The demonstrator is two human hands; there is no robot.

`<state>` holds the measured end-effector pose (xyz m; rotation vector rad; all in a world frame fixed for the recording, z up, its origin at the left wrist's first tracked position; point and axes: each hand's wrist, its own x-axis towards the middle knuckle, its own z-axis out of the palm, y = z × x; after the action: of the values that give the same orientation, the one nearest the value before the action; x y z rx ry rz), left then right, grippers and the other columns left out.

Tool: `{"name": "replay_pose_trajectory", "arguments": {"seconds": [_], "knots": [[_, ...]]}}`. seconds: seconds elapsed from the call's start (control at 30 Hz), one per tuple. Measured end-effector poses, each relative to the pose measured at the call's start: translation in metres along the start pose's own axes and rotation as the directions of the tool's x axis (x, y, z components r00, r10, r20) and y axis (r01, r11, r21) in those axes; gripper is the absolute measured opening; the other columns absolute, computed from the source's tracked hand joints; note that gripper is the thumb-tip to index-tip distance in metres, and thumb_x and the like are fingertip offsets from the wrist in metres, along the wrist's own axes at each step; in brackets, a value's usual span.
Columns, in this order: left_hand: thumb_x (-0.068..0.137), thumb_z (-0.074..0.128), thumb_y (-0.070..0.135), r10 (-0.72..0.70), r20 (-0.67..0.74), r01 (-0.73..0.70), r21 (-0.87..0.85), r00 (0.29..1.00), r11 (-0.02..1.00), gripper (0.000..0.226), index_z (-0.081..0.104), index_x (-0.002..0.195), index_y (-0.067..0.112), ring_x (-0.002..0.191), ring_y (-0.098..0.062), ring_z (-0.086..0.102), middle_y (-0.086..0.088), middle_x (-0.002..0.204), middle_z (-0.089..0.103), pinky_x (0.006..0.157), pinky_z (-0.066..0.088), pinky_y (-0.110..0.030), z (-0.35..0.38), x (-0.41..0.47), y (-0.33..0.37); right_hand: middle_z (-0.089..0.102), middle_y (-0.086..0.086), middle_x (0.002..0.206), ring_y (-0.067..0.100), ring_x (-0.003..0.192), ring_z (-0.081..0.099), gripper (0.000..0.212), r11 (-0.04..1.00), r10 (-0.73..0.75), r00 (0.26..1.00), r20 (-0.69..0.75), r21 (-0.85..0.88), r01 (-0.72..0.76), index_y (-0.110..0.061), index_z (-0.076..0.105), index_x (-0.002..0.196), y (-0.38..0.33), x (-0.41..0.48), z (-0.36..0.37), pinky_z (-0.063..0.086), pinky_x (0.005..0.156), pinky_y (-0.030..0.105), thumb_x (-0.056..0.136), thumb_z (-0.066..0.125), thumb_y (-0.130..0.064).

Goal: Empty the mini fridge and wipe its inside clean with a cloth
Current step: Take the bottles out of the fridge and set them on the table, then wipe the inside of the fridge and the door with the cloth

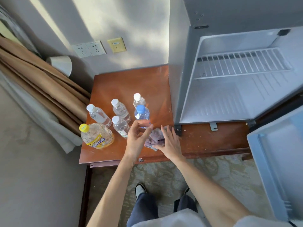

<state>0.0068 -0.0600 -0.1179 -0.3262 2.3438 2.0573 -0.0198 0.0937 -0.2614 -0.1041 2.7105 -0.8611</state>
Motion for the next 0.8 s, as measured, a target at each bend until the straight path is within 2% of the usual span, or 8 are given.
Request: {"name": "replay_pose_trajectory", "arguments": {"seconds": [0.07, 0.17, 0.33, 0.4, 0.47, 0.57, 0.67, 0.8], "knots": [[0.098, 0.075, 0.014, -0.032, 0.003, 0.032, 0.005, 0.999, 0.999, 0.017, 0.068, 0.113, 0.013, 0.085, -0.010, 0.067, 0.003, 0.099, 0.071, 0.079, 0.058, -0.026, 0.005, -0.007, -0.007, -0.005, 0.008, 0.169, 0.026, 0.156, -0.008, 0.117, 0.996, -0.012, 1.000, 0.025, -0.093, 0.015, -0.027, 0.001, 0.161, -0.003, 0.004, 0.014, 0.009, 0.125, 0.054, 0.074, 0.057, -0.082], [0.098, 0.074, 0.011, -0.075, 0.008, 0.075, 0.032, 0.997, 0.997, 0.018, 0.068, 0.115, 0.009, 0.084, -0.008, 0.068, 0.006, 0.097, 0.072, 0.077, 0.055, -0.021, 0.003, -0.018, -0.019, 0.000, 0.013, 0.168, 0.030, 0.156, -0.004, 0.114, 0.970, -0.065, 0.996, -0.062, -0.239, 0.048, -0.021, 0.011, 0.161, -0.006, 0.005, 0.038, 0.013, 0.125, 0.052, 0.075, 0.057, -0.079], [0.099, 0.074, 0.018, -0.134, 0.052, 0.125, 0.147, 0.990, 0.981, 0.017, 0.071, 0.114, 0.026, 0.090, -0.021, 0.070, 0.016, 0.097, 0.075, 0.083, 0.058, -0.048, -0.008, -0.029, -0.045, 0.028, 0.009, 0.164, 0.028, 0.154, 0.019, 0.075, 0.973, -0.187, 0.957, -0.220, -0.172, 0.151, -0.023, 0.044, 0.151, -0.005, 0.005, 0.060, 0.029, 0.122, 0.046, 0.084, 0.079, -0.030], [0.099, 0.074, 0.019, -0.151, 0.071, 0.135, 0.185, 0.986, 0.973, 0.018, 0.070, 0.114, 0.029, 0.090, -0.019, 0.070, 0.016, 0.100, 0.075, 0.082, 0.058, -0.044, -0.005, -0.030, -0.047, 0.033, 0.007, 0.162, 0.024, 0.154, 0.021, 0.067, 0.976, -0.213, 0.951, -0.223, -0.095, 0.196, -0.023, 0.048, 0.149, 0.000, 0.003, 0.057, 0.032, 0.121, 0.044, 0.088, 0.075, -0.017], [0.098, 0.074, 0.019, -0.125, 0.108, 0.101, 0.205, 0.986, 0.973, 0.021, 0.069, 0.116, 0.028, 0.092, -0.013, 0.070, 0.014, 0.103, 0.076, 0.080, 0.058, -0.031, 0.004, -0.026, -0.043, 0.035, 0.004, 0.161, 0.021, 0.153, 0.023, 0.065, 0.976, -0.204, 0.952, -0.230, 0.030, 0.217, -0.024, 0.046, 0.150, 0.005, -0.002, 0.046, 0.034, 0.120, 0.042, 0.090, 0.071, -0.013], [0.098, 0.074, 0.021, -0.055, 0.182, 0.011, 0.236, 0.982, 0.972, 0.026, 0.067, 0.123, 0.026, 0.096, -0.008, 0.073, 0.014, 0.106, 0.076, 0.081, 0.059, -0.021, 0.031, -0.010, -0.023, 0.044, -0.001, 0.156, 0.018, 0.145, 0.040, 0.066, 0.954, -0.081, 0.945, -0.317, 0.248, 0.165, -0.027, 0.046, 0.149, 0.021, -0.013, 0.021, 0.045, 0.113, 0.037, 0.090, 0.072, -0.015], [0.097, 0.076, 0.025, 0.064, 0.254, -0.146, 0.316, 0.965, 0.937, 0.032, 0.063, 0.126, 0.023, 0.098, -0.003, 0.073, 0.007, 0.113, 0.073, 0.078, 0.057, -0.015, 0.067, 0.010, -0.004, 0.059, -0.004, 0.140, 0.013, 0.127, 0.058, 0.053, 0.837, 0.114, 0.894, -0.433, 0.527, 0.149, -0.021, 0.054, 0.142, 0.035, -0.025, -0.010, 0.052, 0.104, 0.035, 0.092, 0.071, -0.021], [0.095, 0.078, 0.028, 0.240, 0.324, -0.365, 0.414, 0.915, 0.834, 0.039, 0.063, 0.131, 0.021, 0.103, -0.004, 0.068, 0.004, 0.120, 0.060, 0.080, 0.060, -0.026, 0.108, 0.028, 0.009, 0.064, -0.006, 0.127, 0.007, 0.118, 0.060, 0.040, 0.662, 0.387, 0.804, -0.451, 0.743, 0.098, -0.019, 0.057, 0.135, 0.052, -0.029, -0.064, 0.050, 0.102, 0.032, 0.098, 0.063, -0.031]]}}
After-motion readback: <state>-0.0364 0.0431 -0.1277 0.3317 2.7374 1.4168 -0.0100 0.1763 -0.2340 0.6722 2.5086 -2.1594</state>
